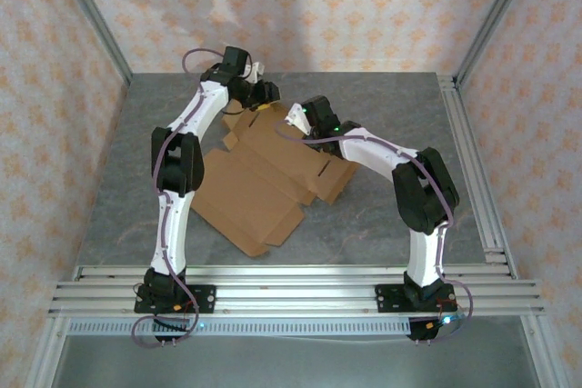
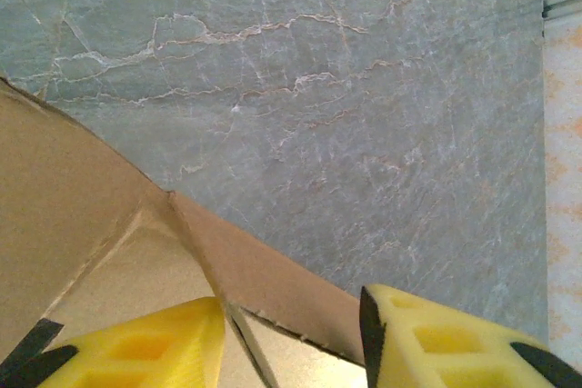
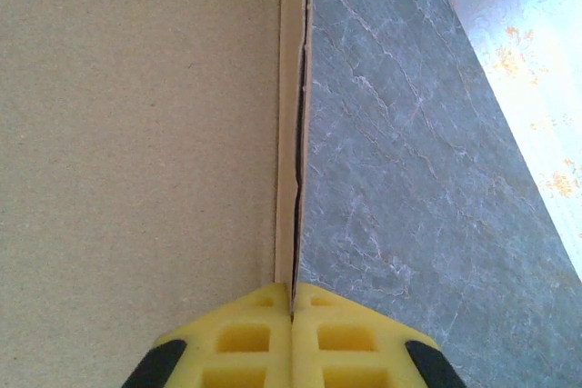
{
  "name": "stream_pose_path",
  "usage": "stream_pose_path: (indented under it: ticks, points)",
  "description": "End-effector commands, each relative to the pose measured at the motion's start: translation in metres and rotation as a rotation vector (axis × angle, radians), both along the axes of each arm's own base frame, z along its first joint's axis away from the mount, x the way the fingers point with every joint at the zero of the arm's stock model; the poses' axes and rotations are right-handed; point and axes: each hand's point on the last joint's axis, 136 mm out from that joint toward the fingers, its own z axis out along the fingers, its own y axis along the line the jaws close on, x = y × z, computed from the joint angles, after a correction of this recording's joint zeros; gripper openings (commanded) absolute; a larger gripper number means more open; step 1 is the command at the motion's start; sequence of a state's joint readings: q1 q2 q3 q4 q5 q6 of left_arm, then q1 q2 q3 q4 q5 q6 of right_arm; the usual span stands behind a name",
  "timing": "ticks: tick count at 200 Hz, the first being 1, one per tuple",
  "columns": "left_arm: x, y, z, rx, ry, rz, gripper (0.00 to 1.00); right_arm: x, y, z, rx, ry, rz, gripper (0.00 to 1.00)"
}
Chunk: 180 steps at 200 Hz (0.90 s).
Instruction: Fold the paper box
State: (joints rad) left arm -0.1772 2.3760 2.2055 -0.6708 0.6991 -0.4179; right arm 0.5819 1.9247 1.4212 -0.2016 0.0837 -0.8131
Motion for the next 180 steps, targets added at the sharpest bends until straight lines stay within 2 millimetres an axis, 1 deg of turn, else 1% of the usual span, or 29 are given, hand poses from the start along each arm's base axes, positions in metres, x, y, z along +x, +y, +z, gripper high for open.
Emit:
stream_pose_path:
  ticks: [1, 20, 35, 44, 61, 68, 82, 105, 147, 169, 180]
  points:
    - [-0.004, -0.008, 0.022, -0.007, -0.05, -0.025, 0.46, 0.003, 0.006, 0.016, 0.001, -0.03, 0.008, 0.0]
    - [-0.005, -0.009, 0.024, -0.008, -0.055, -0.026, 0.44, 0.003, 0.006, 0.015, 0.0, -0.028, 0.007, 0.0]
    - [-0.005, -0.008, 0.026, -0.008, -0.059, -0.027, 0.35, 0.003, 0.006, 0.015, -0.001, -0.027, 0.007, 0.0]
    - [-0.006, -0.009, 0.027, -0.008, -0.06, -0.029, 0.33, 0.003, 0.006, 0.014, -0.002, -0.025, 0.005, 0.0]
    - [-0.006, -0.007, 0.027, 0.0, -0.061, -0.027, 0.33, 0.004, 0.006, 0.014, -0.002, -0.026, 0.004, 0.0]
    - [-0.007, -0.006, 0.026, 0.007, -0.058, -0.024, 0.37, 0.004, 0.006, 0.014, -0.003, -0.027, 0.003, 0.0]
    - [-0.007, -0.002, 0.028, 0.025, -0.067, -0.016, 0.51, 0.004, 0.006, 0.014, -0.004, -0.029, 0.001, 0.0]
    - [-0.01, 0.006, 0.035, 0.061, -0.098, 0.006, 0.68, 0.005, 0.004, 0.012, -0.014, -0.032, -0.008, 0.0]
    - [-0.018, 0.025, 0.052, 0.122, -0.178, 0.061, 0.86, 0.006, 0.001, 0.013, -0.026, -0.038, -0.018, 0.0]
    - [-0.024, 0.036, 0.062, 0.152, -0.223, 0.093, 0.92, 0.007, 0.0, 0.011, -0.035, -0.035, -0.022, 0.0]
    - [-0.028, 0.043, 0.064, 0.172, -0.235, 0.111, 0.97, 0.007, 0.0, 0.01, -0.037, -0.034, -0.023, 0.0]
